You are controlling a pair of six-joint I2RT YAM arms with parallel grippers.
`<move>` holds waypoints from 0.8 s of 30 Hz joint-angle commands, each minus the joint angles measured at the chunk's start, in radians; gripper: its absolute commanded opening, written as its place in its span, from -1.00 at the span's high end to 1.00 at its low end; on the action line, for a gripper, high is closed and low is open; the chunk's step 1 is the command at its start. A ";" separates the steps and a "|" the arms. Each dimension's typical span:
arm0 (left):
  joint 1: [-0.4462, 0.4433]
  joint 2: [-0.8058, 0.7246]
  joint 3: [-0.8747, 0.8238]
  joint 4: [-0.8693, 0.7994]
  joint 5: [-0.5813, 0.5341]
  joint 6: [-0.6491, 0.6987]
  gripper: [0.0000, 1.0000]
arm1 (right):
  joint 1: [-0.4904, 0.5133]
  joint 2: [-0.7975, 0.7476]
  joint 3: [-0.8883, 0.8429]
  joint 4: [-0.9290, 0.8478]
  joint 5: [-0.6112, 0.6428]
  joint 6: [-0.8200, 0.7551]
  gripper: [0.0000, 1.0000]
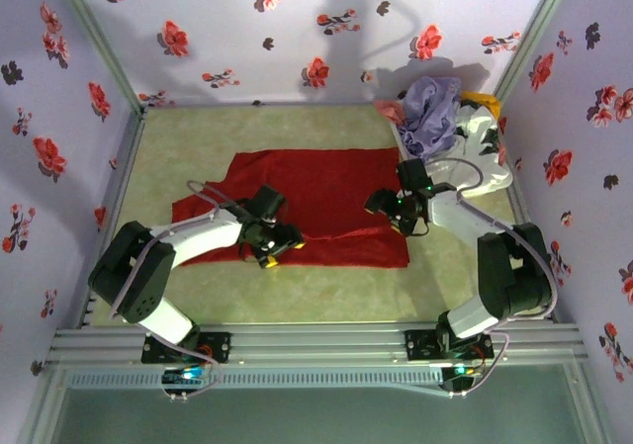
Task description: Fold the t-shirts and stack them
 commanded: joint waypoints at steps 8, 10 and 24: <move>-0.033 0.108 0.217 -0.011 0.011 0.032 -0.47 | -0.024 -0.009 0.040 -0.019 0.016 -0.048 -0.63; -0.033 0.146 0.231 0.044 0.045 0.007 -0.47 | -0.025 -0.031 0.034 -0.029 0.020 -0.052 -0.64; -0.031 0.296 0.354 0.059 0.079 0.007 -0.48 | -0.023 -0.132 0.069 -0.142 0.004 -0.062 -0.63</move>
